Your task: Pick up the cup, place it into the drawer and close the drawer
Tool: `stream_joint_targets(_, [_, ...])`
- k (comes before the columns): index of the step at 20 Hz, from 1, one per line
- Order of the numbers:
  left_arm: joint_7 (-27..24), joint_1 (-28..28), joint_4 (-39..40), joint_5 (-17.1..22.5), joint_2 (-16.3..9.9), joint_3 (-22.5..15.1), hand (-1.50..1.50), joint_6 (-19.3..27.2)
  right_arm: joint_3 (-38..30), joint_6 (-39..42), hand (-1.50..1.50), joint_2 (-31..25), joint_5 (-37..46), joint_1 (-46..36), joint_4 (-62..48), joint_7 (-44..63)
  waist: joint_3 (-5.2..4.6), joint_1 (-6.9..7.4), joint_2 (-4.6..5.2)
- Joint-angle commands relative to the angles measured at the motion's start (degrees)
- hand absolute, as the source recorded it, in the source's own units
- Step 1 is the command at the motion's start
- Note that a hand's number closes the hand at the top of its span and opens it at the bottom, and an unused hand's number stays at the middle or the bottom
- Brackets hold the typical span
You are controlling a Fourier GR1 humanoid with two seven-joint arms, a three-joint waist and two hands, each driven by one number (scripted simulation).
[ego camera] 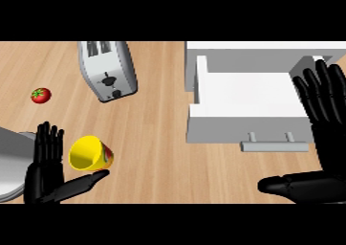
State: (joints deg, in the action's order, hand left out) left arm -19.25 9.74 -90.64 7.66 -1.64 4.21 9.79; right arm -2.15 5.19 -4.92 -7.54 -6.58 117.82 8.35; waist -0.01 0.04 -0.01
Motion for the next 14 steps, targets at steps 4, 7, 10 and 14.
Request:
stream_joint_targets(4, [-5.56,0.25,7.96,2.96,-2.37,4.15,-1.5,-5.5,-1.79,0.74,-1.5,-0.68,-1.89,0.03,0.55,1.19,0.0,0.02,-0.01])
stream_joint_targets(7, [-8.7,-3.3,14.18,0.89,0.09,3.12,-1.5,-2.75,-0.18,1.71,-1.5,0.39,0.11,3.27,-0.51,-2.61,0.0,-0.09,0.0])
stream_joint_targets(10, [-8.46,0.0,11.44,2.21,0.02,3.62,-1.5,-3.46,-0.64,1.53,-1.5,0.3,-0.19,-1.15,-4.49,-2.89,0.01,0.16,0.0])
stream_joint_targets(14, [-15.32,-4.5,20.54,1.62,1.56,3.66,-1.5,-0.59,0.62,0.45,-1.5,0.9,-0.18,-1.44,-0.96,0.05,0.0,0.04,0.0])
